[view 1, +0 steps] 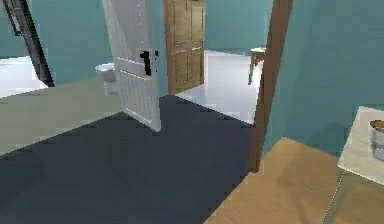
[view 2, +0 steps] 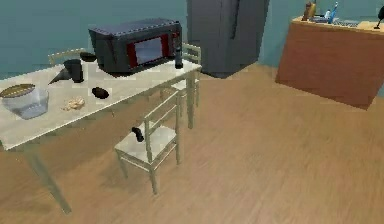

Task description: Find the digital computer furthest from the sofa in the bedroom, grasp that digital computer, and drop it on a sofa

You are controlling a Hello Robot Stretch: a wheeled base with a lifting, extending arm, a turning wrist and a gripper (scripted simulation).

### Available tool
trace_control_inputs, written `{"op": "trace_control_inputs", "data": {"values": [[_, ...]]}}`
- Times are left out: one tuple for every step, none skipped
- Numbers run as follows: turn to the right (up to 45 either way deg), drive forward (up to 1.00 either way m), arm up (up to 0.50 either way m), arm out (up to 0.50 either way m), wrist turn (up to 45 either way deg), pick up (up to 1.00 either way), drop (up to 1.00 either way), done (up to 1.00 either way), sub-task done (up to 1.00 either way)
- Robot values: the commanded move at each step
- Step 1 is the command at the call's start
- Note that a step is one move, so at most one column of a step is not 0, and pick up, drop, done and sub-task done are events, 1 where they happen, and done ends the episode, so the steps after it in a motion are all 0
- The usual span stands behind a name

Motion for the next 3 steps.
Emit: {"op": "trace_control_inputs", "data": {"values": [[0.0,0.25,0.0,0.0,0.0,0.0,0.0,0.0,0.0],[-39.0,0.0,0.0,0.0,0.0,0.0,0.0,0.0,0.0],[0.0,1.0,0.0,0.0,0.0,0.0,0.0,0.0,0.0]]}}
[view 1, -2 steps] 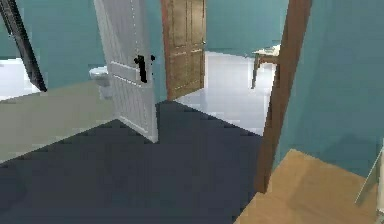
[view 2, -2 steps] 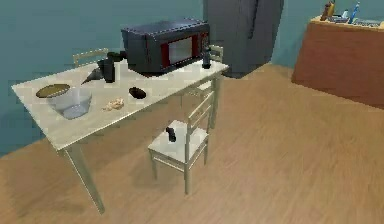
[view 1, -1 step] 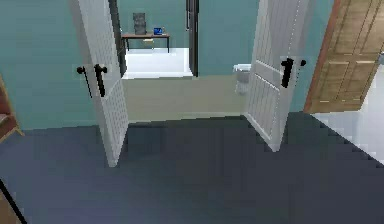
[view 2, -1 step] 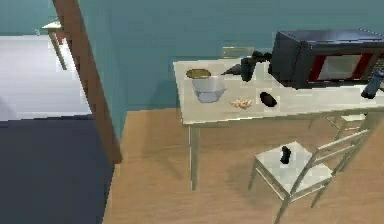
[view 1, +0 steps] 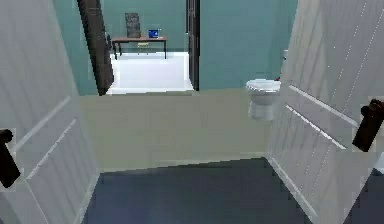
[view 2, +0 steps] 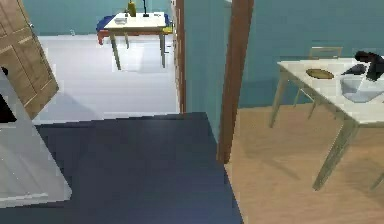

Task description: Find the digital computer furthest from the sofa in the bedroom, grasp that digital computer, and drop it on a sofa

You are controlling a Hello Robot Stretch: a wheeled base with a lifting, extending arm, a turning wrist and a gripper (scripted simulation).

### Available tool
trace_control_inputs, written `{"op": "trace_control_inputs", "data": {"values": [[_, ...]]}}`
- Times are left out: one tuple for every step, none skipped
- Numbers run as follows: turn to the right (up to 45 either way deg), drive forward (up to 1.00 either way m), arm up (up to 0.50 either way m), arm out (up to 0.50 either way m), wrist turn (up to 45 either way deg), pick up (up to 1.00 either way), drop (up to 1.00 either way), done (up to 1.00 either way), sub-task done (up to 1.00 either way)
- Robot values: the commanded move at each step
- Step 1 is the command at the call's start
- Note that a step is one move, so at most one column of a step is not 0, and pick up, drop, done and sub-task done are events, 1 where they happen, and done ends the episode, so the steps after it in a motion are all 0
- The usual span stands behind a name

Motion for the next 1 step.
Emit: {"op": "trace_control_inputs", "data": {"values": [[0.0,1.0,0.0,0.0,0.0,0.0,0.0,0.0,0.0]]}}
